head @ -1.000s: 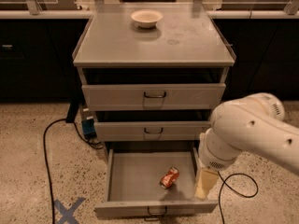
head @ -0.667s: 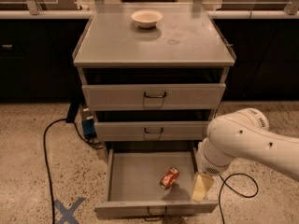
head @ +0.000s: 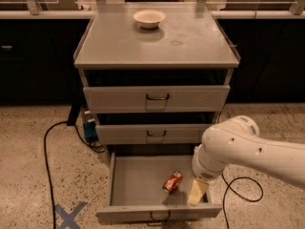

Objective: Pick coke can from bottom drawer and place on counter

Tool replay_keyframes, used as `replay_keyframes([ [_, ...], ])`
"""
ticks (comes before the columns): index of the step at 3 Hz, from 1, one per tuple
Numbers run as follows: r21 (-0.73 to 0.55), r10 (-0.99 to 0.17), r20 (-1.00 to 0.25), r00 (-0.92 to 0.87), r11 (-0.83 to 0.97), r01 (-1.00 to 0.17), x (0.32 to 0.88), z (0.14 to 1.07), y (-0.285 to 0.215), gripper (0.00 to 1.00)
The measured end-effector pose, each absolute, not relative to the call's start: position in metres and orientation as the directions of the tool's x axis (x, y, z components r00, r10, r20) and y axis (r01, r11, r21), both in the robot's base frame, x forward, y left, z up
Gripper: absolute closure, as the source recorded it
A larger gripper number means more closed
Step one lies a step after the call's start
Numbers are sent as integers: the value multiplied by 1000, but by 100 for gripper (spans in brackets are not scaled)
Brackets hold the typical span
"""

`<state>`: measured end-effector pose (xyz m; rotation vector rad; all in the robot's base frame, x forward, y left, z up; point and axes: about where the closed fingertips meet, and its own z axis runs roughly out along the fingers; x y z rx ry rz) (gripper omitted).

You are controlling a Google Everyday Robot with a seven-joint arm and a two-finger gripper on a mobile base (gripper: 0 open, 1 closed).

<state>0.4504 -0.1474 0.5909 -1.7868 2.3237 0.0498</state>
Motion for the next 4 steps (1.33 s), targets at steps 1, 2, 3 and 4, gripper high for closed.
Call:
replay_keyframes([
  [1, -122, -947, -274, -168, 208, -971, 481, 561, -111, 0],
  [2, -115, -916, -388, -102, 158, -981, 511, 535, -88, 0],
  [3, -73, -875, -481, -60, 109, -991, 536, 505, -78, 0],
  [4, -24, -852, -523, -31, 51, -998, 553, 473, -81, 0],
])
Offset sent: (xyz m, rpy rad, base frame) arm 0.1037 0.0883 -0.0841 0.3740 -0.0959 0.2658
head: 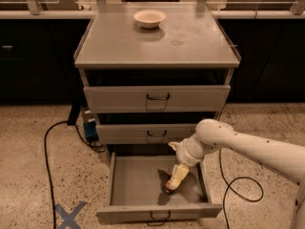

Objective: Pick coke can from bottom drawer and place on counter

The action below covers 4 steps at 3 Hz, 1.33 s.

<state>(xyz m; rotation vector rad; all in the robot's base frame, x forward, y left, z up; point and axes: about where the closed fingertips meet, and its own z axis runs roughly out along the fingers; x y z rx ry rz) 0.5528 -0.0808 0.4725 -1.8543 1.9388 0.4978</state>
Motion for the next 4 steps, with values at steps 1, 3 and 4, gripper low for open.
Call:
replay_keyframes([
  [1, -24, -852, -523, -31, 51, -998, 553, 472, -81, 0],
  [3, 5, -821, -568, -67, 78, -997, 564, 409, -70, 0],
  [4, 16, -804, -590, -77, 84, -996, 578, 353, -58, 0],
])
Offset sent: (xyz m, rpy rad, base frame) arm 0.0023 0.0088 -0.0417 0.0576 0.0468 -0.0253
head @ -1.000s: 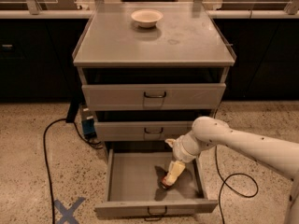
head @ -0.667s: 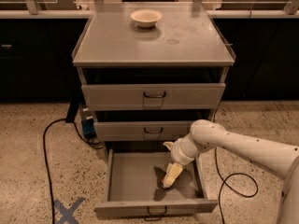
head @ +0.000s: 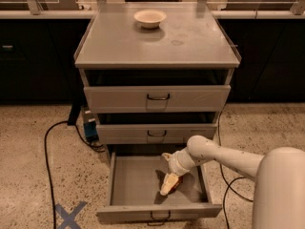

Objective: Pick coke can from bottom drawer and place on counter

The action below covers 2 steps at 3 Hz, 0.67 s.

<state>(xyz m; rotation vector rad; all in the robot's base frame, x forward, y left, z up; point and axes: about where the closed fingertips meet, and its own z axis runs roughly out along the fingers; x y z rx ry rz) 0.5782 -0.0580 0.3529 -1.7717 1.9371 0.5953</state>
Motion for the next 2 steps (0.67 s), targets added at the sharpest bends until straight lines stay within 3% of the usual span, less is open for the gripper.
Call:
replay_keyframes([
  [2, 115, -759, -642, -104, 39, -993, 588, 258, -39, 0],
])
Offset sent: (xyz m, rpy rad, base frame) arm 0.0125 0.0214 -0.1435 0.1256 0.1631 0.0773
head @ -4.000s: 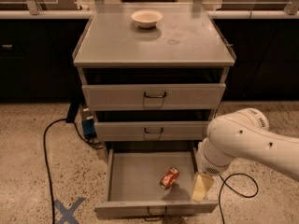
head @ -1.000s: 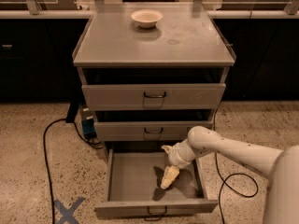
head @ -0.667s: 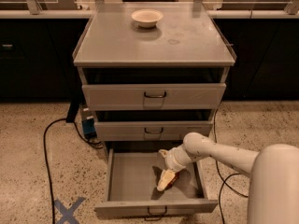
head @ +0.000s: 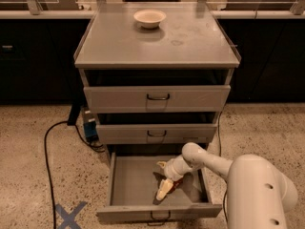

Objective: Pick coke can from bottom drawer and place on counter

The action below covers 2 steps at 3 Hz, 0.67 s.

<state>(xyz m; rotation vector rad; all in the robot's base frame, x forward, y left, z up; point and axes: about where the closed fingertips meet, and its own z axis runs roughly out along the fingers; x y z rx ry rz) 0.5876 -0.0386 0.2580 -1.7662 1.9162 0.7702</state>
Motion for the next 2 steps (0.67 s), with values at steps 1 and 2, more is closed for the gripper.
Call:
replay_keyframes([
  [1, 161, -774, -614, -155, 69, -985, 601, 225, -83, 0],
  [2, 176, -766, -620, -171, 76, -981, 601, 213, -85, 0],
])
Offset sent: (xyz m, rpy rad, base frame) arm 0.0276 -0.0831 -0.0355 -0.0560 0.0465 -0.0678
